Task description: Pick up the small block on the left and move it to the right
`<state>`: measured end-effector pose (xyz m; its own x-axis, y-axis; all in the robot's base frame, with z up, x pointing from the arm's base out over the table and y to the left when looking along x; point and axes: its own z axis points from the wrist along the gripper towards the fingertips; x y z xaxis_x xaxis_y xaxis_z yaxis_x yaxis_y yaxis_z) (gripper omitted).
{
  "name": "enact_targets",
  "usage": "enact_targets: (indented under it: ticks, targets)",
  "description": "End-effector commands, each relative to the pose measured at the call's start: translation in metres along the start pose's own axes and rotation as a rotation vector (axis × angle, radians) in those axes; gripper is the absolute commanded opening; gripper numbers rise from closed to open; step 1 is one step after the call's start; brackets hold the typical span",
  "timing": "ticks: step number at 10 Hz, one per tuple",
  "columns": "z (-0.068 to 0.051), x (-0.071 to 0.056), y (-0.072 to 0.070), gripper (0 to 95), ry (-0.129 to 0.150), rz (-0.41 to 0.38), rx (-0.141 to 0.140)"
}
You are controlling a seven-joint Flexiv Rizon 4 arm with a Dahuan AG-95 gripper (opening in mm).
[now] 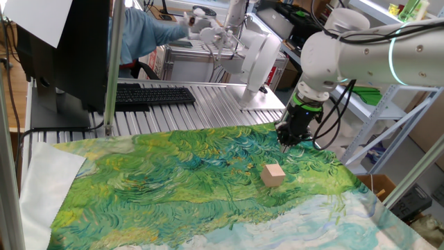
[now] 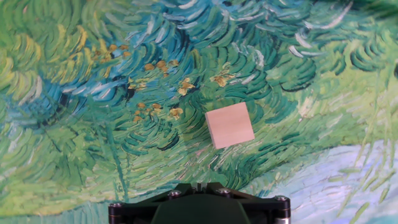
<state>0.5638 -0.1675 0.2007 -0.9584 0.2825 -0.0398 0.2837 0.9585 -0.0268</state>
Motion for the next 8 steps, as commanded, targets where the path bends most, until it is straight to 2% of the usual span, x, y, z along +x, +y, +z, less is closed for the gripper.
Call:
enact_targets:
  ticks: [1, 4, 6, 8]
  targets:
    - [-0.0002, 0.0003, 0.0, 0.0, 0.002, 0.056, 0.002]
    - [-0.0002, 0.0003, 0.0, 0.0, 0.001, 0.11, -0.003]
    - [-0.0002, 0.0003, 0.0, 0.0, -0.032, 0.161, -0.012]
    - [-0.0002, 0.0003, 0.0, 0.0, -0.04, 0.155, -0.009]
